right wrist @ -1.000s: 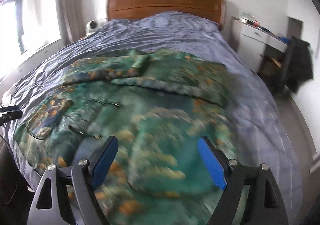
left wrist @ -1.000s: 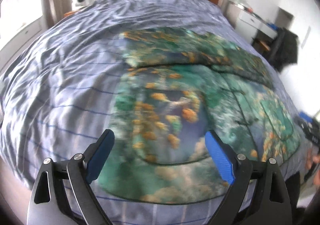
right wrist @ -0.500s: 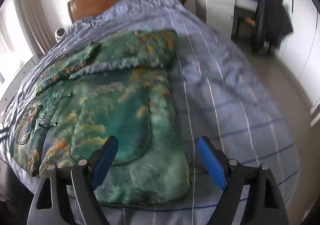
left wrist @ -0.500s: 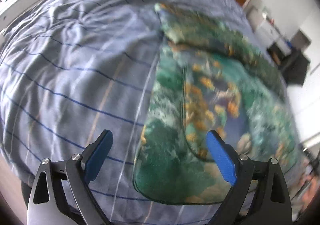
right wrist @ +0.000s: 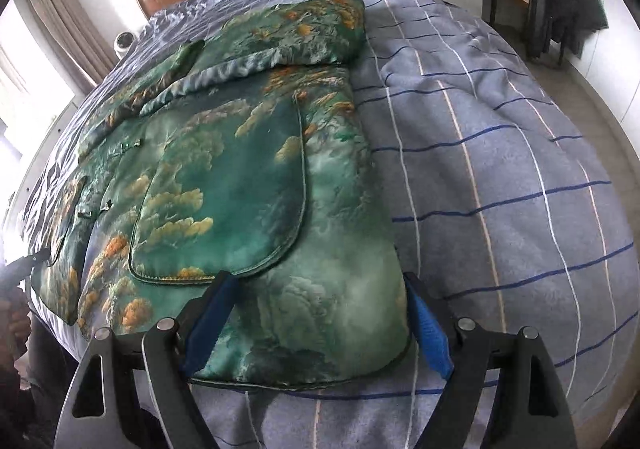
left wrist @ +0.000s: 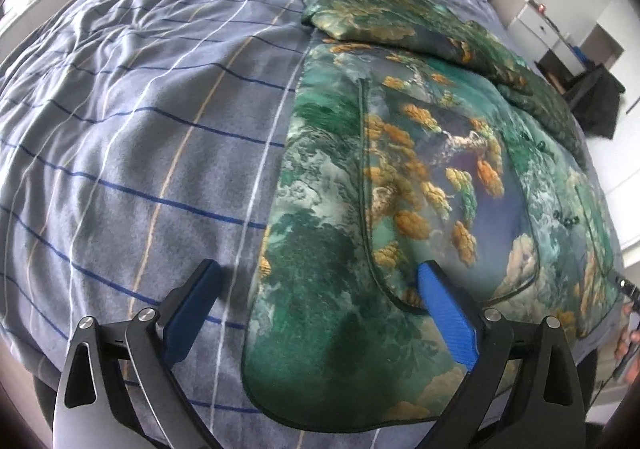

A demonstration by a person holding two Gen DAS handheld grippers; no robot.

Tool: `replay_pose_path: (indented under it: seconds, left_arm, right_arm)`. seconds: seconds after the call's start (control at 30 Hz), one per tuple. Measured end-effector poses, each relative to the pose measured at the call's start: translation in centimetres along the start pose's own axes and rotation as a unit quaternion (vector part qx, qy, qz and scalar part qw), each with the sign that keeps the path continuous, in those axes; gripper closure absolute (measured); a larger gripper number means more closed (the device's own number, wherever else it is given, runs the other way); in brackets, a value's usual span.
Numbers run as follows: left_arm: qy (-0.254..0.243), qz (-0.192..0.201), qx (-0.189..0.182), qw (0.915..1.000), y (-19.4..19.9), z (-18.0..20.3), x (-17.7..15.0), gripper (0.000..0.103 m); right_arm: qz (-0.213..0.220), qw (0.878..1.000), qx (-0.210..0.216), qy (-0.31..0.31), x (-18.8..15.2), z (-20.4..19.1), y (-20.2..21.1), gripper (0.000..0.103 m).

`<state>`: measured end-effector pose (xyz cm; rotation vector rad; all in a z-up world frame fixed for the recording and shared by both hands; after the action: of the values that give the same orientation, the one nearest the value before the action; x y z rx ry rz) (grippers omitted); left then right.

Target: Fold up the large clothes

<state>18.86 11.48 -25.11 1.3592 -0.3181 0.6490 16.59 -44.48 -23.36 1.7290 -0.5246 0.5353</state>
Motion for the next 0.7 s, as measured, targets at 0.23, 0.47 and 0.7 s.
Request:
replay_pose_path:
  seconds: [0.23,0.47,0.7]
  left_arm:
    - [-0.010,-0.001,0.011,0.9999,0.3,0.5,-0.2,0.005]
    - [-0.025,0.000,0.025,0.9994,0.4,0.8,0.0,0.005]
    - [-0.037,0.004,0.033,0.9988,0.4,1.0,0.2,0.005]
  right_arm:
    - [0.001,1.000,-0.025,0.012,0.4,1.1,0.7,0.019]
    - [-0.008,1.000,-0.021,0.018,-0.2,1.2,0.5,0.019]
    - [-0.007,1.000,-0.024,0.009,-0.1,1.4,0.6,0.019]
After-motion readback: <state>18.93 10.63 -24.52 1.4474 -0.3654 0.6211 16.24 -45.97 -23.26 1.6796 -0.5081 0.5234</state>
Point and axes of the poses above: each gripper's, at about its wrist camera, not at the fingertips, and y roughly against the way its jaws point, z to its right, x to its top, the point moved 8 cm from there along -y, roughly the way its jaws point, and after that the axes turned 10 degrees about z, right-handed, at the moved point
